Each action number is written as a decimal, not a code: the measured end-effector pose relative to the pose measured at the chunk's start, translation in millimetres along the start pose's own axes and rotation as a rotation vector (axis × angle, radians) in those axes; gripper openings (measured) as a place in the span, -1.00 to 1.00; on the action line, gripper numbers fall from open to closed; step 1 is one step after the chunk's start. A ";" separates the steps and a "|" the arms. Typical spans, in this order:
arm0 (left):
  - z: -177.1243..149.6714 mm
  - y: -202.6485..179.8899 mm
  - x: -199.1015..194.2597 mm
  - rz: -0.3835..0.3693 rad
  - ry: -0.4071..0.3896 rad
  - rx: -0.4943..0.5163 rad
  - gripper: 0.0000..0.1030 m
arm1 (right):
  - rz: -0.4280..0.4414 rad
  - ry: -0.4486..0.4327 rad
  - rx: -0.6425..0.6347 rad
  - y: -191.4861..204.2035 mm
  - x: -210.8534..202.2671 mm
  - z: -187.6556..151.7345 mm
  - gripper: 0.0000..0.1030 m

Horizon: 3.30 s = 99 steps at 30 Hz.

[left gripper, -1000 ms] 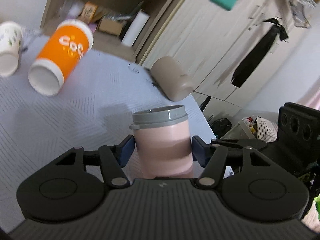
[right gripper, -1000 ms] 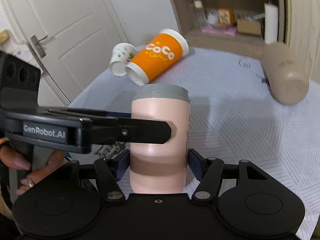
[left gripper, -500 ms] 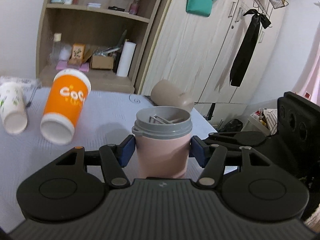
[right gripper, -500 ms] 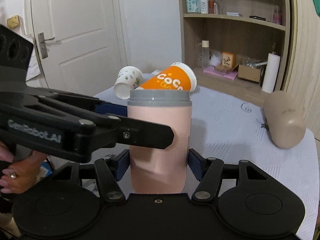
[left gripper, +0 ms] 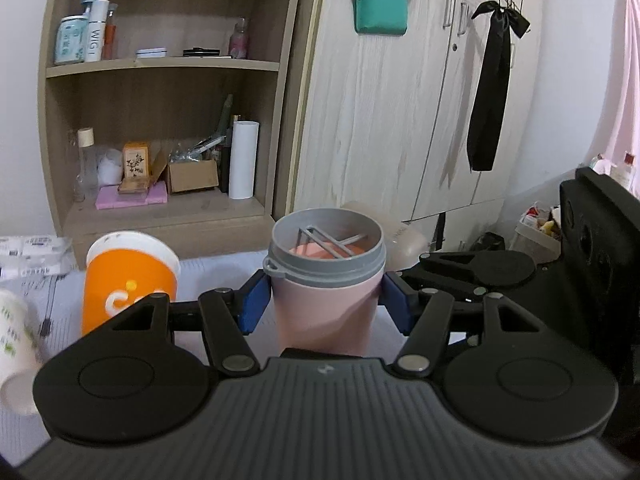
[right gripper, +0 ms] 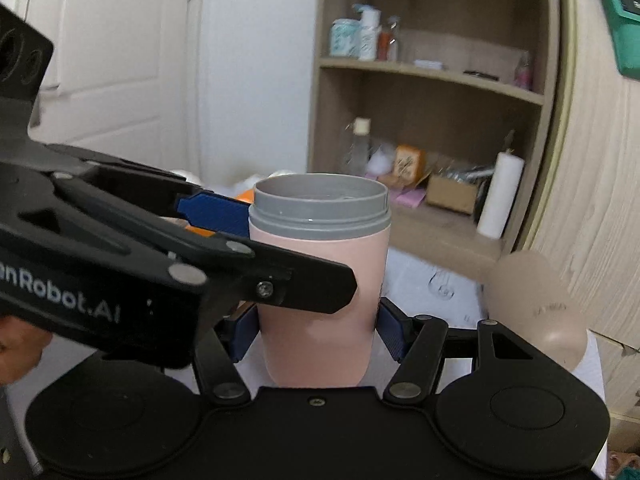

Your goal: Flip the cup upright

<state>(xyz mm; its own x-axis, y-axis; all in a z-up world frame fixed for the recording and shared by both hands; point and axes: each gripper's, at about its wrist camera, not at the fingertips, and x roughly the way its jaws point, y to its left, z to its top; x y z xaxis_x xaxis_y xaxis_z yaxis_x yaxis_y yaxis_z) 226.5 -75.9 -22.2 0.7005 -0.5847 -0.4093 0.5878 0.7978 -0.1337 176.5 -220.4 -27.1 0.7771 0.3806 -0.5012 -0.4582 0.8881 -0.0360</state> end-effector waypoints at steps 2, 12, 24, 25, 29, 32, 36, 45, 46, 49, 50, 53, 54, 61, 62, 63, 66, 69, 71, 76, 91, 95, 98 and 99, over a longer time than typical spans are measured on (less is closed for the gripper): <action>2.3 3.8 11.9 0.001 0.012 0.000 0.16 | -0.030 -0.010 0.000 -3.9 10.6 -0.3 0.32; 9.9 10.6 39.6 0.007 -0.016 0.055 0.16 | -0.051 -0.067 0.116 -22.0 39.9 3.0 0.32; 2.7 13.0 40.3 -0.031 0.020 0.021 0.63 | -0.037 -0.039 0.114 -24.8 47.9 -1.3 0.41; 1.5 12.0 37.6 -0.030 0.029 0.014 0.82 | -0.036 -0.037 0.115 -24.9 46.3 -1.9 0.49; -3.5 7.2 19.2 -0.023 0.026 0.022 0.84 | -0.036 -0.037 0.101 -20.7 35.7 -4.0 0.64; -5.7 6.9 8.9 0.004 0.052 -0.006 0.84 | -0.049 -0.024 0.052 -12.9 29.0 -4.6 0.64; -11.1 5.9 -10.4 0.027 0.062 -0.047 0.84 | -0.062 -0.016 0.063 -9.0 13.6 -5.5 0.65; -15.6 -15.6 -56.8 0.147 0.035 -0.032 0.84 | -0.102 -0.024 0.078 2.8 -23.6 -9.8 0.65; -15.5 -17.8 -61.7 0.154 0.032 -0.032 0.84 | -0.110 -0.024 0.083 4.6 -28.3 -9.5 0.65; -16.2 -23.4 -78.0 0.169 0.027 -0.046 0.84 | -0.150 -0.015 0.107 9.9 -42.8 -8.3 0.65; -17.0 -25.0 -84.1 0.175 0.025 -0.055 0.85 | -0.155 -0.015 0.112 12.1 -47.9 -7.9 0.65; -18.0 -28.6 -98.2 0.184 0.019 -0.061 0.84 | -0.186 -0.016 0.114 19.6 -63.7 -7.8 0.65; -18.3 -30.9 -103.9 0.182 0.011 -0.051 0.85 | -0.193 -0.020 0.113 22.0 -68.8 -8.0 0.65; -26.5 -44.2 -140.6 0.236 -0.016 -0.053 0.85 | -0.268 -0.031 0.072 47.9 -104.2 -10.0 0.77; -27.6 -45.8 -145.2 0.246 -0.020 -0.052 0.85 | -0.266 -0.032 0.072 50.5 -108.6 -9.9 0.77; -29.0 -47.7 -150.2 0.259 -0.025 -0.050 0.85 | -0.267 -0.033 0.074 53.2 -113.3 -9.7 0.77; -33.9 -53.5 -166.0 0.280 -0.056 -0.044 1.00 | -0.266 -0.045 0.080 60.5 -127.5 -10.0 0.79; -36.8 -59.2 -177.5 0.301 -0.065 -0.046 1.00 | -0.269 -0.062 0.082 68.4 -138.8 -11.1 0.80; -39.9 -64.6 -182.9 0.329 -0.064 -0.037 1.00 | -0.281 -0.069 0.085 72.6 -143.8 -12.7 0.81; -46.9 -71.4 -189.2 0.395 -0.038 -0.027 1.00 | -0.300 -0.084 0.112 79.5 -157.7 -19.0 0.82; -53.1 -65.6 -185.9 0.487 0.043 -0.084 1.00 | -0.386 -0.081 0.188 86.1 -173.6 -35.0 1.00; -54.6 -65.4 -184.5 0.505 0.060 -0.081 1.00 | -0.423 -0.076 0.187 89.7 -176.1 -35.2 1.00; -56.2 -66.8 -186.9 0.511 0.039 -0.077 1.00 | -0.438 -0.089 0.198 91.8 -181.2 -35.7 1.00; -56.7 -67.1 -187.7 0.512 0.026 -0.075 1.00 | -0.437 -0.096 0.203 92.3 -183.3 -36.0 1.00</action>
<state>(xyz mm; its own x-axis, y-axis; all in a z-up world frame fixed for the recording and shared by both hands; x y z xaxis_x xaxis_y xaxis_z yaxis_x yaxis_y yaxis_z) 32.7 -11.4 12.5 0.8798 -0.1135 -0.4616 0.1410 0.9897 0.0256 -23.8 -217.5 30.3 0.9185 -0.0254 -0.3946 0.0057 0.9987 -0.0509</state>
